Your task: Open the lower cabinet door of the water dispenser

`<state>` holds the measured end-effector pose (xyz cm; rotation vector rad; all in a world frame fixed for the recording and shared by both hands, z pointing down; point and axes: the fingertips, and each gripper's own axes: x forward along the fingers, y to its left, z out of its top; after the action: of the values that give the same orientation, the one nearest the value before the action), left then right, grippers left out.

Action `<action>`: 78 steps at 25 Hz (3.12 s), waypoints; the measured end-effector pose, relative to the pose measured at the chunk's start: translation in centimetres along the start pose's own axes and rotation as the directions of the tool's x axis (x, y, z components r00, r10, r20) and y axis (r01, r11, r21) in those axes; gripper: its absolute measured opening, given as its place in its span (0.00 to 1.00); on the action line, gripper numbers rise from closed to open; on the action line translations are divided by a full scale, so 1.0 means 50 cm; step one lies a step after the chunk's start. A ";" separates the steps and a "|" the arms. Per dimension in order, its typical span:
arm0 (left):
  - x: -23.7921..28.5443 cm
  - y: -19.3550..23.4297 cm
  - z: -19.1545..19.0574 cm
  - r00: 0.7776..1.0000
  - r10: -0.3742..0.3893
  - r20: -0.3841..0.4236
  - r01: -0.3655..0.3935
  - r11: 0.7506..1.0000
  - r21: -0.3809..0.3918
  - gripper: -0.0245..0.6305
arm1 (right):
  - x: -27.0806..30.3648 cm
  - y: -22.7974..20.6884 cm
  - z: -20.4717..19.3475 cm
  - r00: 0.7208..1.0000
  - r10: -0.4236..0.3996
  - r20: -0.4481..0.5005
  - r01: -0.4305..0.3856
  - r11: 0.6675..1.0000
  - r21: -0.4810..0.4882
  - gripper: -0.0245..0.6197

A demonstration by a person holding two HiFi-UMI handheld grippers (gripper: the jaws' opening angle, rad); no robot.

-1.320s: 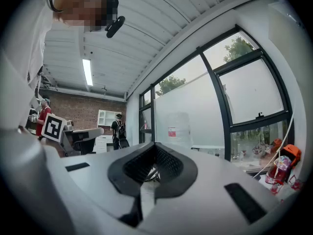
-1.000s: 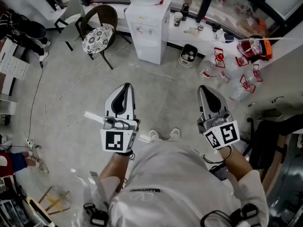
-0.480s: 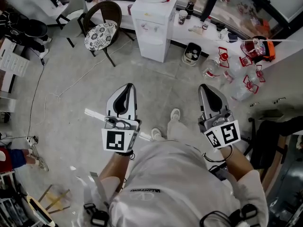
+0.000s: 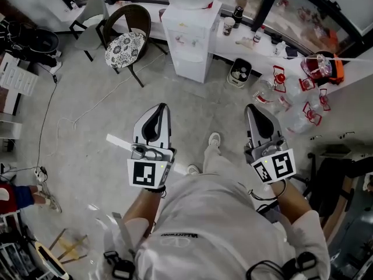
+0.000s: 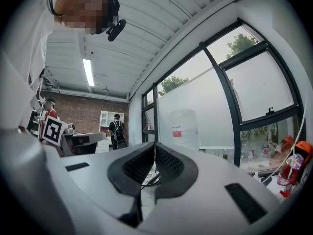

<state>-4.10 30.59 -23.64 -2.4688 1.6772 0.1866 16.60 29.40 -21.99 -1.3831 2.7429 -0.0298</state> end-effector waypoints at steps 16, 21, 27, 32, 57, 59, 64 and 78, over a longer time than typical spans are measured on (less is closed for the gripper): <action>0.320 0.059 -0.127 0.995 0.084 -0.055 -0.083 0.996 0.014 0.04 | 0.261 -0.277 -0.061 0.996 0.079 -0.031 -0.078 0.997 0.021 0.07; 0.393 0.067 -0.195 0.994 0.088 -0.071 -0.087 0.996 0.026 0.04 | 0.343 -0.344 -0.130 0.992 0.117 -0.045 -0.116 0.993 0.023 0.07; 0.459 0.089 -0.343 0.991 0.067 -0.116 -0.069 0.998 -0.007 0.04 | 0.441 -0.378 -0.282 0.986 0.147 -0.073 -0.143 0.988 0.059 0.07; 0.500 0.120 -0.591 0.992 0.033 -0.126 -0.036 0.999 -0.017 0.04 | 0.525 -0.388 -0.498 0.986 0.155 -0.055 -0.150 0.985 0.087 0.07; 0.660 0.150 -1.539 0.977 -0.160 -0.140 0.161 0.987 -0.007 0.04 | 0.749 -0.531 -1.408 0.995 0.094 -0.042 -0.091 0.993 0.069 0.07; 0.669 0.149 -1.567 0.977 -0.157 -0.142 0.154 0.988 -0.030 0.04 | 0.762 -0.542 -1.444 0.993 0.103 -0.062 -0.097 0.991 0.095 0.07; 0.686 0.136 -1.615 0.976 -0.166 -0.138 0.165 0.986 -0.023 0.04 | 0.796 -0.573 -1.504 0.993 0.093 -0.075 -0.085 0.991 0.100 0.07; 0.721 0.089 -1.700 0.969 -0.208 -0.136 0.210 0.978 0.000 0.04 | 0.829 -0.584 -1.571 0.990 0.124 -0.063 -0.122 0.991 0.047 0.12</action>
<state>6.52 -20.35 52.76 -2.6785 1.4437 -0.0181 9.89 -22.38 55.53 -1.2215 2.8574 -0.1287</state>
